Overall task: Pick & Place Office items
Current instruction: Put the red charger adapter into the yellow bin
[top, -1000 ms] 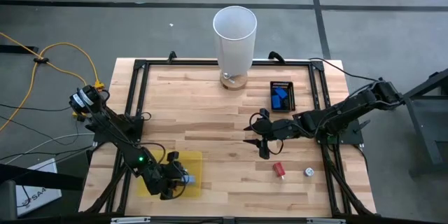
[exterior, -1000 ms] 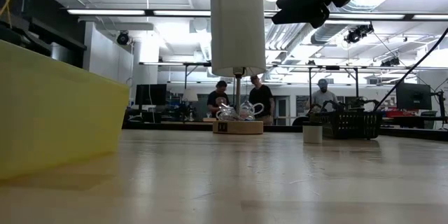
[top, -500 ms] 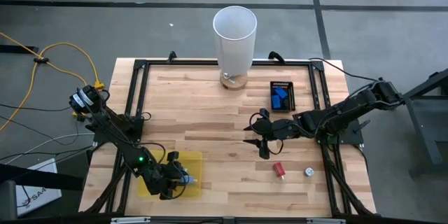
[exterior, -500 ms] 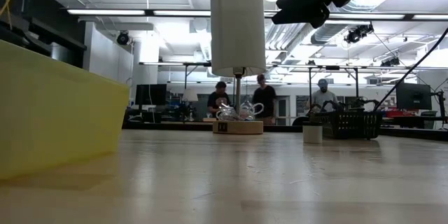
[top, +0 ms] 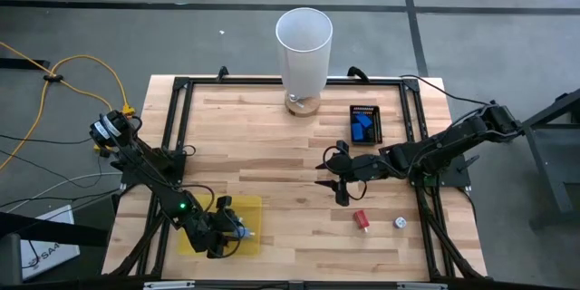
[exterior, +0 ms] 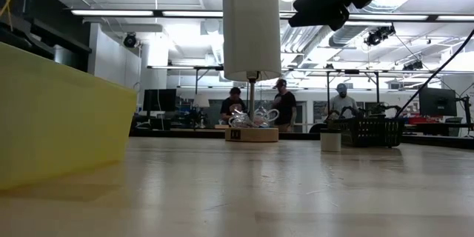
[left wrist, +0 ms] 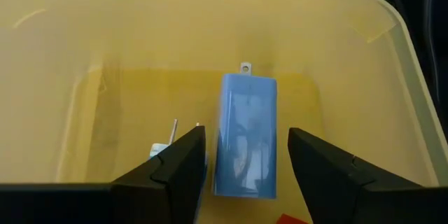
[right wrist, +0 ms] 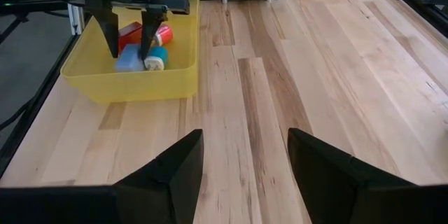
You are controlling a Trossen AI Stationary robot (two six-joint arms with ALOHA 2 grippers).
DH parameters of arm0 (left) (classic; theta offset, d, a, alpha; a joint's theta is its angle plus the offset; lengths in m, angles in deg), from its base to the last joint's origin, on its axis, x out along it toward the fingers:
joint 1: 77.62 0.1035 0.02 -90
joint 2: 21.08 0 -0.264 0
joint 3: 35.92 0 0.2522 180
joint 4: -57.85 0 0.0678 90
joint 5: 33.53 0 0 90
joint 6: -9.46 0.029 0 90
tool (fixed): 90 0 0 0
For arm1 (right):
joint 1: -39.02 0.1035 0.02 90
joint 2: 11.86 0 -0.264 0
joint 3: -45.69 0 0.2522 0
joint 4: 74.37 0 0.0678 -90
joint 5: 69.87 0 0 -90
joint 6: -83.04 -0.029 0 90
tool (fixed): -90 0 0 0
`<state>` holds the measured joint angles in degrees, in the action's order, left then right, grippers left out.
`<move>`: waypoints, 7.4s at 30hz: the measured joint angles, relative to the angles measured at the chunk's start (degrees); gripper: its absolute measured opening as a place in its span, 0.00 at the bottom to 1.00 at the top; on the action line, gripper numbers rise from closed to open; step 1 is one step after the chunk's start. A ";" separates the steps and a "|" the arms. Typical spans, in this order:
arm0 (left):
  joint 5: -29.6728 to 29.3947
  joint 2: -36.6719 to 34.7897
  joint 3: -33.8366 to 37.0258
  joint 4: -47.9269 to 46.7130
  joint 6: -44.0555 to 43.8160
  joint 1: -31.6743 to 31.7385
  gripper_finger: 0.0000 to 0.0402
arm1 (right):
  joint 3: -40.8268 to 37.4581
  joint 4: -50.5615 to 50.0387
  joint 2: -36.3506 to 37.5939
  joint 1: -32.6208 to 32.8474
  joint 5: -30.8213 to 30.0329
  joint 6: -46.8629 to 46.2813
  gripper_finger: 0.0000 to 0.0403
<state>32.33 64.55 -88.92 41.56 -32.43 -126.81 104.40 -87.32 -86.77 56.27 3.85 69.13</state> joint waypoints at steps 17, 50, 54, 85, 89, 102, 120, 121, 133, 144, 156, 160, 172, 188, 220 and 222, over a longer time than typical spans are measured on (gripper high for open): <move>-0.88 0.00 0.00 2.45 4.71 0.62 0.49 | 0.00 -0.19 0.00 0.00 0.00 0.00 0.48; -2.68 -12.04 0.00 4.93 25.79 8.51 0.50 | 0.00 -0.25 0.00 0.00 0.02 0.05 0.48; -7.22 -14.11 0.00 5.35 31.33 11.03 0.50 | 0.00 -0.25 0.00 0.00 0.02 0.17 0.48; -11.29 -14.62 0.00 19.92 46.83 32.83 0.50 | 0.00 -0.25 0.00 0.00 1.66 0.22 0.48; -5.01 -14.61 0.00 20.68 46.07 35.84 0.50 | 0.00 -0.25 0.00 0.00 1.66 0.36 0.48; 6.71 -14.23 -0.02 25.87 51.26 37.03 0.50 | 0.00 -0.25 0.01 0.00 1.66 0.66 0.48; 6.64 -14.23 -0.02 25.73 50.90 37.03 0.50 | 0.00 -1.59 0.00 -0.02 1.64 0.65 0.48; 6.64 -14.23 -0.02 25.73 50.90 37.03 0.50 | 0.00 -2.06 0.00 -0.01 1.63 0.64 0.48; 6.45 -14.23 -0.02 25.73 50.92 37.03 0.50 | 0.00 -11.85 0.00 0.00 1.68 -10.66 0.48; 6.47 -14.23 -0.02 25.73 50.92 37.03 0.50 | 4.53 -25.67 0.02 0.00 4.62 -21.87 0.48; 6.49 -14.25 -0.02 25.73 50.92 37.03 0.50 | 16.20 -39.53 0.02 1.76 4.77 -32.79 0.48; 6.51 -14.25 -0.02 25.73 50.92 37.03 0.50 | 18.48 -42.66 0.02 3.60 4.47 -37.35 0.48; 6.69 -14.27 -0.02 25.73 50.95 37.03 0.50 | 19.26 -40.72 -0.55 9.01 4.46 -46.01 0.48; 6.64 -14.27 -0.02 25.73 50.95 37.03 0.50 | 19.26 -35.88 -0.52 12.87 4.26 -46.03 0.48; 6.45 -14.27 -0.02 25.73 50.95 37.00 0.50 | 19.23 -35.92 -0.52 31.73 1.74 -63.19 0.48; 6.45 -14.27 -0.02 25.73 50.95 37.01 0.50 | 19.23 -35.95 -0.52 32.85 0.63 -64.50 0.48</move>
<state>38.78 50.28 -88.95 67.29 18.52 -89.79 123.63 -123.27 -87.30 89.13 4.48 4.63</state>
